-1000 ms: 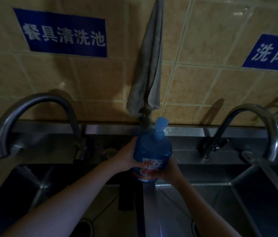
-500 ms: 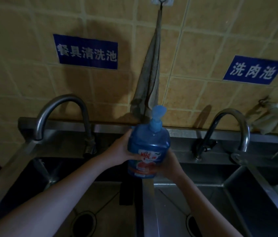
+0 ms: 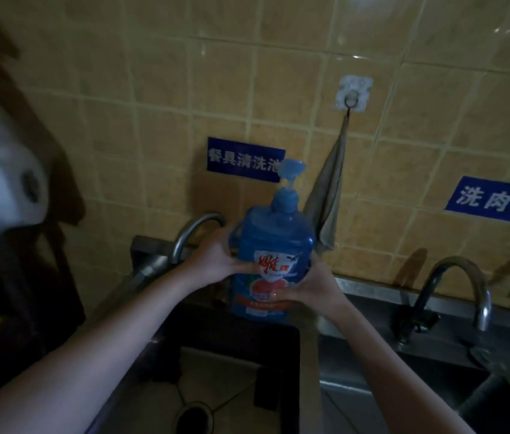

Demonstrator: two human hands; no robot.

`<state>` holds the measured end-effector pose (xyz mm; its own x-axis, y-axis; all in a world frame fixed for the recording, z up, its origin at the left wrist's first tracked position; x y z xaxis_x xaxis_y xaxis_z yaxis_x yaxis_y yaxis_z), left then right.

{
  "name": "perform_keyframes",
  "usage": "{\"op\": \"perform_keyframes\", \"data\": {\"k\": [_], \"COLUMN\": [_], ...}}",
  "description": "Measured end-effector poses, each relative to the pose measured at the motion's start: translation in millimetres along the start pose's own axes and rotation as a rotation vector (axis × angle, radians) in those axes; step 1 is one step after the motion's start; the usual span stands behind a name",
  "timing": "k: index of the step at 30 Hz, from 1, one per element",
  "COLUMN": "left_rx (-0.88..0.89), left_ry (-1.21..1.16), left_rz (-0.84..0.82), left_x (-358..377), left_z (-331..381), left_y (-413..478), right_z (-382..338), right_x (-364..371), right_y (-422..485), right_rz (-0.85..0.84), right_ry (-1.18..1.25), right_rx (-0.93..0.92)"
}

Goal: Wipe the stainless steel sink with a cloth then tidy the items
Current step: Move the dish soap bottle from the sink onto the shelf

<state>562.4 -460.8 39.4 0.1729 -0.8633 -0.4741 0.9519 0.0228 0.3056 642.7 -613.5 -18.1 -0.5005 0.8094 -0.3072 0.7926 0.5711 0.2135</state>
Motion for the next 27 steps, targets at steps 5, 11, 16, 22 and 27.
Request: {"op": "perform_keyframes", "data": {"k": [5, 11, 16, 22, 27], "left_rx": [-0.090, -0.162, -0.210, -0.292, -0.337], "left_ry": [0.104, 0.232, 0.321, 0.387, 0.434], "left_rz": [0.145, 0.334, 0.478, 0.682, 0.778], "left_x": [-65, -145, -210, -279, -326], "left_z": [6, 7, 10, 12, 18], "left_y": [-37, -99, -162, -247, -303], "right_z": [-50, -100, -144, -185, -222], "right_x": [55, 145, 231, 335, 408], "right_y": [19, 37, 40, 37, 26], "right_rz": [-0.111, -0.297, -0.500, -0.683, -0.826], "right_ry": [0.003, 0.041, 0.121, 0.187, 0.250], "right_rx": [-0.093, -0.189, -0.274, -0.271, -0.311]}}
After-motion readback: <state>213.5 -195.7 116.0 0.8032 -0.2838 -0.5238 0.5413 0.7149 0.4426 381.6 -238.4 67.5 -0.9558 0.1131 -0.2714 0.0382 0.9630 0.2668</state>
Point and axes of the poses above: each hand's wrist, its own y-axis towards the middle knuckle, its own x-axis out of the palm, z = x × y, the point moved 9 cm from there along y, towards the middle knuckle, and after that the axes turned 8 degrees about y, right-handed, at the moved point
